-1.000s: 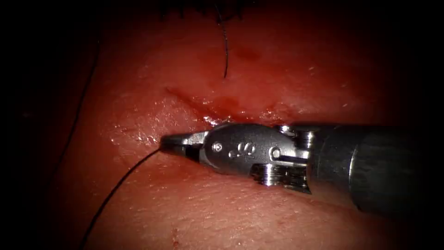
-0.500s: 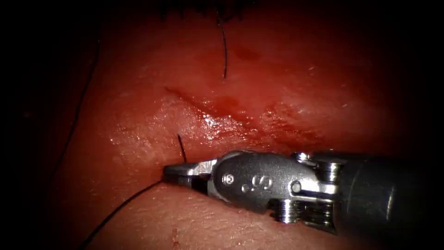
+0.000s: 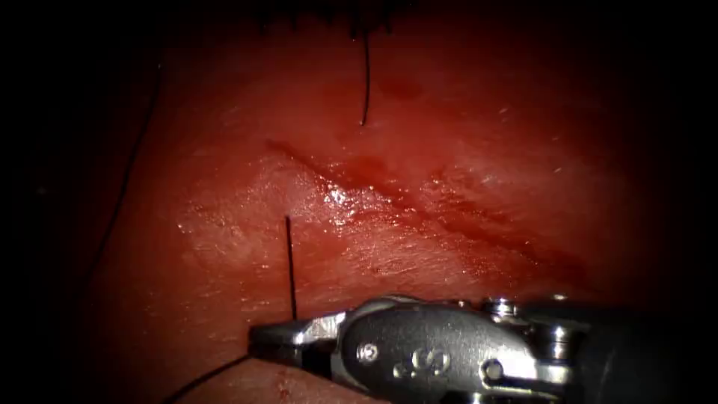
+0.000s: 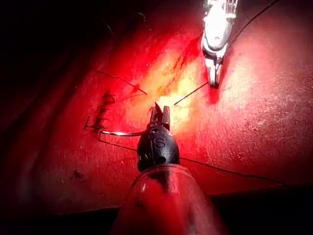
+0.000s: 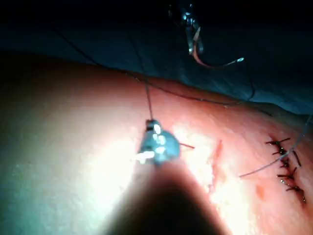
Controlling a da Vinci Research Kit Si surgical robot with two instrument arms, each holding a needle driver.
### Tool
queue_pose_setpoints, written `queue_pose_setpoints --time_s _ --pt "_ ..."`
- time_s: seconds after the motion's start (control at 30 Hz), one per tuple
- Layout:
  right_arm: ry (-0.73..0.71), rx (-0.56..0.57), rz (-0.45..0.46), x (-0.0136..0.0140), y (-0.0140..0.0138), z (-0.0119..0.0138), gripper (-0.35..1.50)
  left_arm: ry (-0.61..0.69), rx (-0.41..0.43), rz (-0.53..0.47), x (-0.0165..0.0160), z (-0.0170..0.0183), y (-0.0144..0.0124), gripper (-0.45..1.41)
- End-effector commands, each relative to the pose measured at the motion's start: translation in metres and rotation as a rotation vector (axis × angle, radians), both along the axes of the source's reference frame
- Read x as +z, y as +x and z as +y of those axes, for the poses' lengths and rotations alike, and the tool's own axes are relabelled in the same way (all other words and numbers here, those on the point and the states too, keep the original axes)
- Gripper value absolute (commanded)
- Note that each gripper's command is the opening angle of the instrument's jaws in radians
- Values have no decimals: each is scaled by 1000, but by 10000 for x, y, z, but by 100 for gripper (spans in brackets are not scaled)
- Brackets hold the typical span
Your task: Wound Closure
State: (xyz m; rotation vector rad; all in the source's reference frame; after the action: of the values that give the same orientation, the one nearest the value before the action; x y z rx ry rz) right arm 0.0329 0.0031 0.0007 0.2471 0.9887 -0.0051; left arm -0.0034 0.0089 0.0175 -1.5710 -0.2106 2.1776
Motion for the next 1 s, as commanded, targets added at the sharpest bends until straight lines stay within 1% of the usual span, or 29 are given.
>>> queue_pose_setpoints --time_s 0.03,0.4,0.43,0.63,0.83,0.87,0.9,0.93,0.97,1.0 --pt "1 -3 3 2 7 -4 -35 1 0 -1 6 -1 -6 -45" --pt "34 -62 -36 -14 10 -22 -35 1 0 -1 6 -1 -6 -45" --pt "49 -83 -44 -16 10 -26 -35 1 0 -1 6 -1 -6 -45" --pt "92 -125 -20 -33 17 -43 -35 0 0 -1 6 -1 -6 -45" --pt "99 -128 -29 -35 21 -40 -35 1 2 1 7 -1 -6 -45" --pt "104 -121 -31 -34 26 -29 32 1 2 1 7 -1 -6 -45" --pt "105 -111 -22 -35 27 -22 66 1 2 1 7 -1 -6 -45" --pt "105 -102 -9 -35 27 -17 81 1 2 1 7 -1 -6 -45" --pt "88 -65 5 -36 24 -5 101 1 2 1 7 -1 -6 -45" --pt "73 -35 9 -36 21 4 108 1 2 1 7 -1 -6 -45"
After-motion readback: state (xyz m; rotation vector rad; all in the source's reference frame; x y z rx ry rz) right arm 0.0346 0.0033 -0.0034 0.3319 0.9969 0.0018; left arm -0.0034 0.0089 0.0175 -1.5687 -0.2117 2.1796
